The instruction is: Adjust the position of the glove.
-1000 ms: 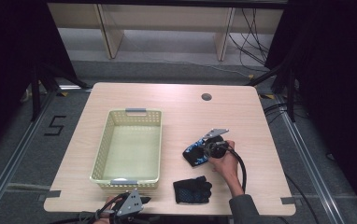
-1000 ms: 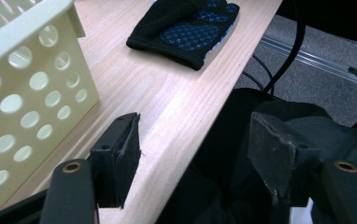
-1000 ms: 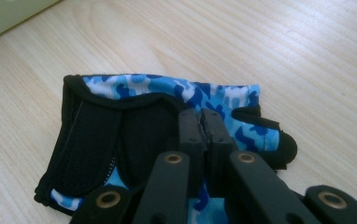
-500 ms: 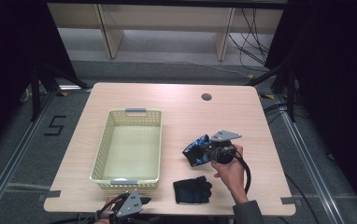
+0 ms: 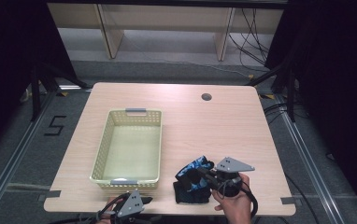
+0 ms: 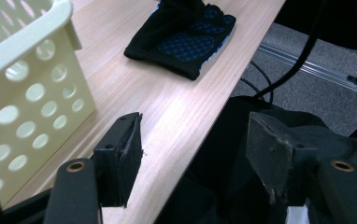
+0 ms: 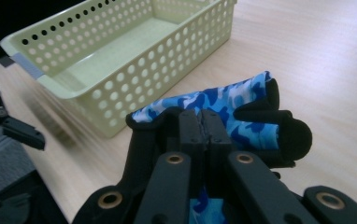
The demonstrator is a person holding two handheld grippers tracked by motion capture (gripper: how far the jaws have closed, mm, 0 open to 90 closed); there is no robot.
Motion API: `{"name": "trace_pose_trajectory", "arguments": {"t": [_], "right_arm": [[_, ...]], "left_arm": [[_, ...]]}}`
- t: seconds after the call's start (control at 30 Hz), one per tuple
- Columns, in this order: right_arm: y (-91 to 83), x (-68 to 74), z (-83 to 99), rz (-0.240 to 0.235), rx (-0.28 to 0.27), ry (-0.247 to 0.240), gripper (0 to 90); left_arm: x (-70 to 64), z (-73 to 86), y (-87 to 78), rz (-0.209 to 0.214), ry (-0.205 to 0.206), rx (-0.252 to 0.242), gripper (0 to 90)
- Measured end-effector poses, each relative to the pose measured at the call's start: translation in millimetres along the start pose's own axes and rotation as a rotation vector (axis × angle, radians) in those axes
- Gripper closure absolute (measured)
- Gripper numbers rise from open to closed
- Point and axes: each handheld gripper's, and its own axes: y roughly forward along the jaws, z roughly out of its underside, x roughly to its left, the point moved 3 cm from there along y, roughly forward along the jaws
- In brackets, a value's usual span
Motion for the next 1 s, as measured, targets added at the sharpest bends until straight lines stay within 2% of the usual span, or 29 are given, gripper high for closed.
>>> {"name": "trace_pose_trajectory", "arguments": {"t": [0.07, 0.1, 0.13, 0.17, 0.2, 0.23, 0.27, 0.3, 0.33, 0.37, 0.4, 0.47, 0.5, 0.53, 0.57, 0.6, 0.63, 0.67, 0.7, 0.73, 0.77, 0.8, 0.83, 0.87, 0.9, 0.93, 1.0], "right_arm": [[0.9, 2.6, 6.0, -0.018, -0.012, 0.022, 89.8], [0.6, 1.7, 9.0, -0.019, -0.006, 0.001, 89.8], [1.4, 5.6, 12.2, -0.026, -0.006, 0.034, 89.8], [1.8, 5.0, 14.6, -0.030, -0.006, 0.026, 89.8], [3.1, 6.4, 16.9, -0.029, -0.005, 0.030, 89.8], [4.2, 8.0, 18.4, -0.032, -0.004, 0.039, 89.8], [3.8, 8.1, 19.7, -0.049, 0.002, 0.039, 89.8], [5.4, 9.7, 20.6, -0.052, -0.011, 0.051, 89.8], [6.3, 9.5, 21.8, -0.044, -0.008, 0.051, 89.8], [7.0, 10.4, 22.7, -0.041, -0.005, 0.059, 89.8], [7.4, 11.8, 23.2, -0.041, -0.008, 0.064, 89.8], [9.3, 13.7, 25.6, -0.050, -0.013, 0.096, 89.7], [11.0, 14.0, 27.1, -0.053, -0.016, 0.106, 89.8], [11.1, 16.6, 28.3, -0.060, -0.024, 0.135, 89.8], [11.7, 15.8, 29.6, -0.059, -0.023, 0.120, 89.8], [12.4, 16.8, 31.1, -0.050, -0.009, 0.112, 89.8], [13.3, 18.0, 31.6, -0.062, -0.021, 0.123, 89.8], [12.5, 19.1, 31.4, -0.068, -0.020, 0.131, 89.7], [12.3, 19.0, 31.2, -0.066, -0.027, 0.131, 89.8], [11.4, 21.9, 31.2, -0.065, -0.022, 0.161, 89.8], [11.9, 21.6, 31.5, -0.069, -0.027, 0.162, 89.8], [12.7, 18.2, 31.9, -0.059, -0.036, 0.126, 89.8], [13.4, 18.9, 33.2, -0.067, -0.030, 0.149, 89.7], [12.8, 18.0, 34.4, -0.063, -0.015, 0.151, 89.7], [15.0, 18.9, 35.8, -0.066, -0.032, 0.171, 89.7], [14.3, 15.7, 37.1, -0.048, -0.018, 0.148, 89.7], [14.3, 10.7, 41.8, -0.045, -0.007, 0.177, 89.7]], "left_arm": [[-3.7, -1.4, 0.9, 0.011, -0.016, -0.018, 35.5], [-3.2, -1.5, 0.7, 0.006, -0.003, -0.003, 35.5], [-3.6, -1.9, 1.4, 0.004, 0.002, -0.008, 35.4], [-5.9, -2.4, 3.4, 0.016, -0.025, -0.025, 35.4], [-4.1, -3.3, 3.3, 0.006, 0.008, -0.014, 35.0], [-5.3, -3.5, 4.6, 0.020, -0.011, -0.005, 34.6], [-5.9, -4.8, 5.3, 0.003, 0.002, -0.017, 34.4], [-8.8, -5.9, 6.0, 0.015, -0.010, -0.023, 34.2], [-8.4, -7.1, 6.1, 0.014, 0.015, -0.004, 34.1], [-11.3, -9.2, 7.6, 0.031, 0.005, -0.011, 34.1], [-14.0, -10.8, 10.8, 0.020, -0.001, -0.023, 34.1], [-18.1, -17.6, 18.0, 0.024, 0.014, -0.031, 34.4], [-18.6, -21.3, 21.6, 0.022, 0.050, -0.026, 34.9], [-21.4, -24.5, 25.3, 0.034, 0.045, -0.021, 35.1], [-23.1, -28.6, 29.7, 0.022, 0.052, -0.035, 35.6], [-22.7, -31.1, 32.1, 0.002, 0.077, -0.011, 36.3], [-25.2, -34.7, 37.3, -0.006, 0.063, -0.033, 36.4], [-26.1, -36.6, 39.1, -0.007, 0.071, -0.001, 36.6], [-27.4, -38.5, 43.7, -0.036, 0.083, -0.019, 37.3], [-27.8, -39.9, 47.5, -0.049, 0.089, 0.002, 37.8], [-29.5, -41.0, 50.4, -0.056, 0.084, -0.012, 37.9], [-29.9, -41.8, 53.8, -0.063, 0.085, -0.013, 38.6], [-30.0, -42.6, 56.3, -0.061, 0.095, -0.006, 39.3], [-30.0, -42.9, 58.0, -0.073, 0.101, 0.005, 39.5], [-28.3, -43.1, 59.7, -0.079, 0.126, 0.010, 39.7], [-27.8, -42.7, 61.7, -0.082, 0.126, 0.014, 40.1], [-25.4, -40.4, 63.6, -0.089, 0.126, 0.028, 42.6]]}}
